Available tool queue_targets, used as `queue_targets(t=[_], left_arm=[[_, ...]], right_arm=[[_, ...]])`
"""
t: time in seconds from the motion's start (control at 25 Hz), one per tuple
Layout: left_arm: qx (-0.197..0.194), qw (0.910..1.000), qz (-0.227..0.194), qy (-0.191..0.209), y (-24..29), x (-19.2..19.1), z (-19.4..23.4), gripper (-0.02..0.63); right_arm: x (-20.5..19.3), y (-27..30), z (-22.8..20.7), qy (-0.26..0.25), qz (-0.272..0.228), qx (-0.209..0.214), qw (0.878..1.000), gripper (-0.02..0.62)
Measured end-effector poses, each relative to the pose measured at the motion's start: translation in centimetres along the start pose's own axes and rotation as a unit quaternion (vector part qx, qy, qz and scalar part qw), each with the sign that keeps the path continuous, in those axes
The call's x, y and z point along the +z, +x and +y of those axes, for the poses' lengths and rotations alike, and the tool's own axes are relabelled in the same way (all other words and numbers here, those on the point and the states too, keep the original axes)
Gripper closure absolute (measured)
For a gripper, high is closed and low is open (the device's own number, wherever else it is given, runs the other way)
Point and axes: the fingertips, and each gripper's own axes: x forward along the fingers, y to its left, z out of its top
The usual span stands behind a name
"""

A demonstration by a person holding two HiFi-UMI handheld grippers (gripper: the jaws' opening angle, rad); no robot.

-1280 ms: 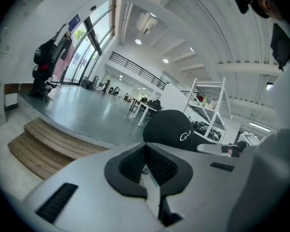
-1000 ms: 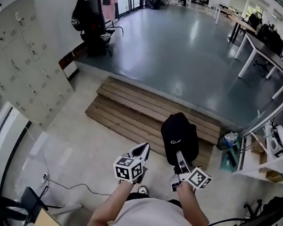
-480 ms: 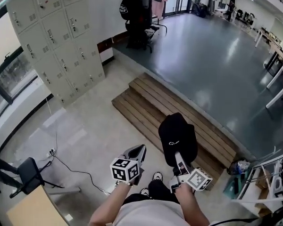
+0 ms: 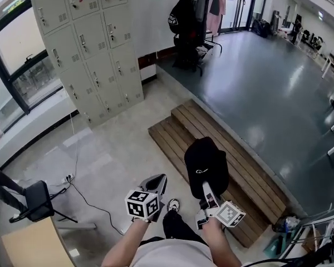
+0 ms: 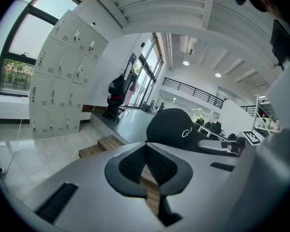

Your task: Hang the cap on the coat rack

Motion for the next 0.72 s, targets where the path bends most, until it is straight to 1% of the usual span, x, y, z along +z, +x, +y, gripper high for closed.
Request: queue_targets(t=[0.2, 0.36, 0.52, 0.72], left_arm=[[0.025, 0.9996, -0.013, 0.008, 3.5, 4.4, 3.7, 0.603], [0.028, 0.9992, -0.019, 0.019, 6.8, 7.3, 6.2, 0.603], [0.039, 0.9984, -0.036, 0.021, 9.9, 10.9, 8.8, 0.603], [0.053, 0.9977, -0.032, 0.029, 13.7, 13.9, 11.9, 0.603]], right_arm=[[1.8, 7.0, 0.0, 0.009, 0.013, 0.024, 1.000, 0.575], [3.3, 12.4, -0.9, 0.011, 0.024, 0.027, 0.999, 0.575], [5.9, 17.6, -1.6, 0.007, 0.026, 0.035, 0.999, 0.575], [8.5, 23.0, -2.6, 0.019, 0.018, 0.046, 0.999, 0.575]])
